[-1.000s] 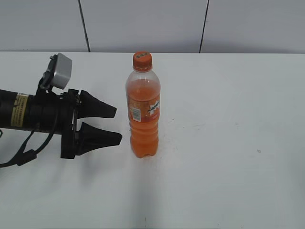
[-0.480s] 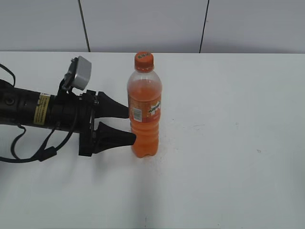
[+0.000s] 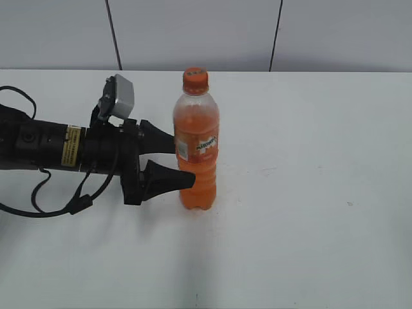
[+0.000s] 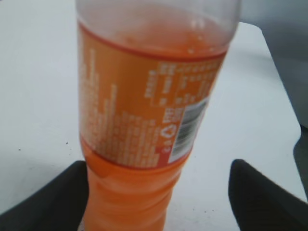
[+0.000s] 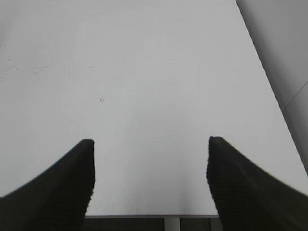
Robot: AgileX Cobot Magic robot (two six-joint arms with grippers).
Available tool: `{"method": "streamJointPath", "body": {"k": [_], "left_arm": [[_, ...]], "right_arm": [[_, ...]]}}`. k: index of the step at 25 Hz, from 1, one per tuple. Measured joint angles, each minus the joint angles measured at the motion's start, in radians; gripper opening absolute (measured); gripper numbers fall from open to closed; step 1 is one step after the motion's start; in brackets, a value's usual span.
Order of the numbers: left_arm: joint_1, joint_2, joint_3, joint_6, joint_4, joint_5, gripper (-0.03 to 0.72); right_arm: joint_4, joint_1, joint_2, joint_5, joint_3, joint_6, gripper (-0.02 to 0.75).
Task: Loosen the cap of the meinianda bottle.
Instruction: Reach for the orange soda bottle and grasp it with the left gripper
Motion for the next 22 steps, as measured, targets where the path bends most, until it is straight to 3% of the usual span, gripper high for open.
{"method": "streamJointPath", "body": {"k": [8,22], "left_arm": [[-0.005,0.000,0.000,0.047,-0.057,0.014,0.540],[-0.056,0.070,-0.070,0.072,-0.051,0.024,0.540]], "right_arm": [[0.000,0.000,0.000,0.000,0.000,0.001,0.543],[0.000,0.000,0.000,0.000,0.000,0.000,0.543]]}}
